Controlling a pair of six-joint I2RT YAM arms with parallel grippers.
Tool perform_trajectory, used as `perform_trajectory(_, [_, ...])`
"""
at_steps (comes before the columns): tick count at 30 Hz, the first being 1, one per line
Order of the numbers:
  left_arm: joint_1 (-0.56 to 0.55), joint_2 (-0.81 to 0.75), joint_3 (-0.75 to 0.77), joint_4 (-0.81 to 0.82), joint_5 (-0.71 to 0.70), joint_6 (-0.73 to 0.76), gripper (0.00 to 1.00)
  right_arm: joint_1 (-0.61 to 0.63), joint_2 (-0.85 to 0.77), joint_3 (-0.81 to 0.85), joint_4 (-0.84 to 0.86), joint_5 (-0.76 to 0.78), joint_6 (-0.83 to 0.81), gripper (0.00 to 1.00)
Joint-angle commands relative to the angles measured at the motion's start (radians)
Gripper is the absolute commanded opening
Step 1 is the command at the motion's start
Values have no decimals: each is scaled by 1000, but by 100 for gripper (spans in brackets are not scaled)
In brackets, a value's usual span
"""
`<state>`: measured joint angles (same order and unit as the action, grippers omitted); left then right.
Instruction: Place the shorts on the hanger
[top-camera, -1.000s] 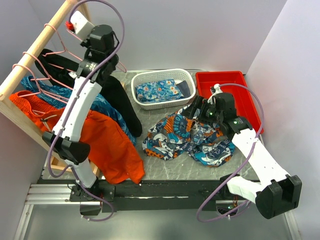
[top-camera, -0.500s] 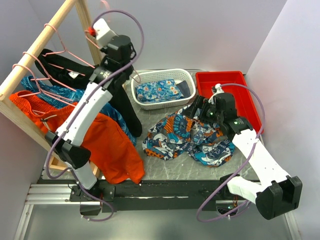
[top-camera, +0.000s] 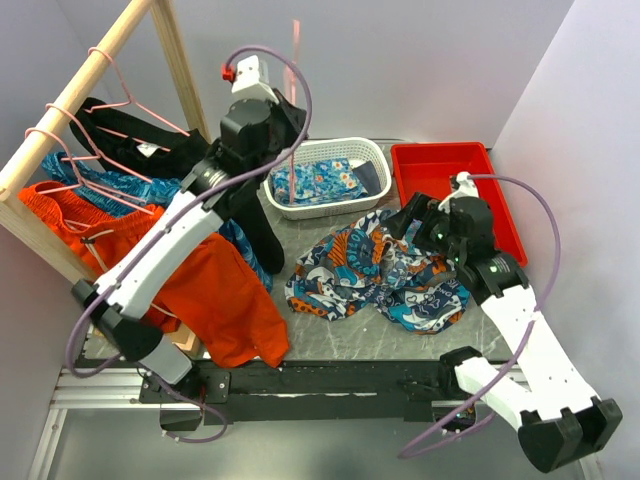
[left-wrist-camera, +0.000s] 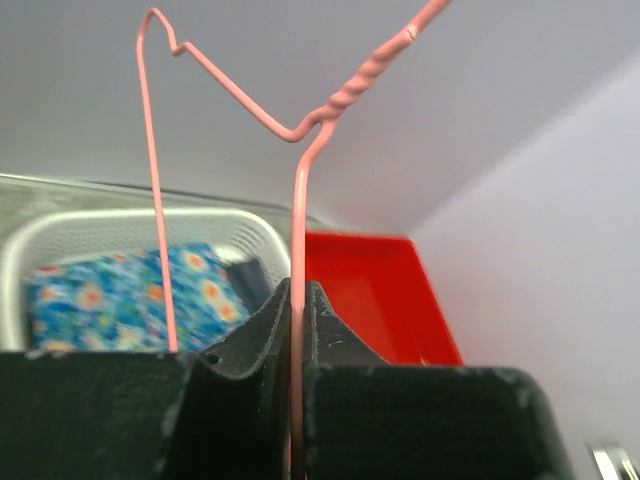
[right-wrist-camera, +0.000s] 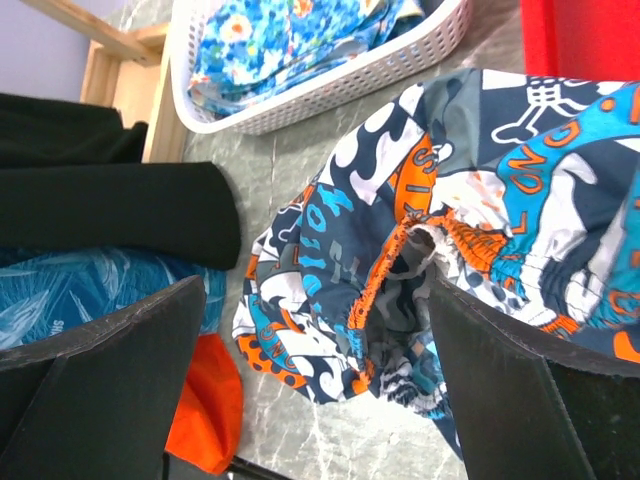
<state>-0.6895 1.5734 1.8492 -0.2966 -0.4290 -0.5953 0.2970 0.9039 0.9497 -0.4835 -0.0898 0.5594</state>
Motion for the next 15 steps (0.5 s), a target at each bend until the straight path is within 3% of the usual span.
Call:
perform_trajectory(1, [-33,-113,-83,74,280,-11,1,8,-56,-15,-20,32,-1,100])
perform_trajectory(11, [-142,-412,-516,57,611,-38,1,128,-164,-175,-82,284,99,95])
perform_trajectory(15, [-244,-487,-599,5,647,-15,1,126,-218,-161,-165,450,122,92])
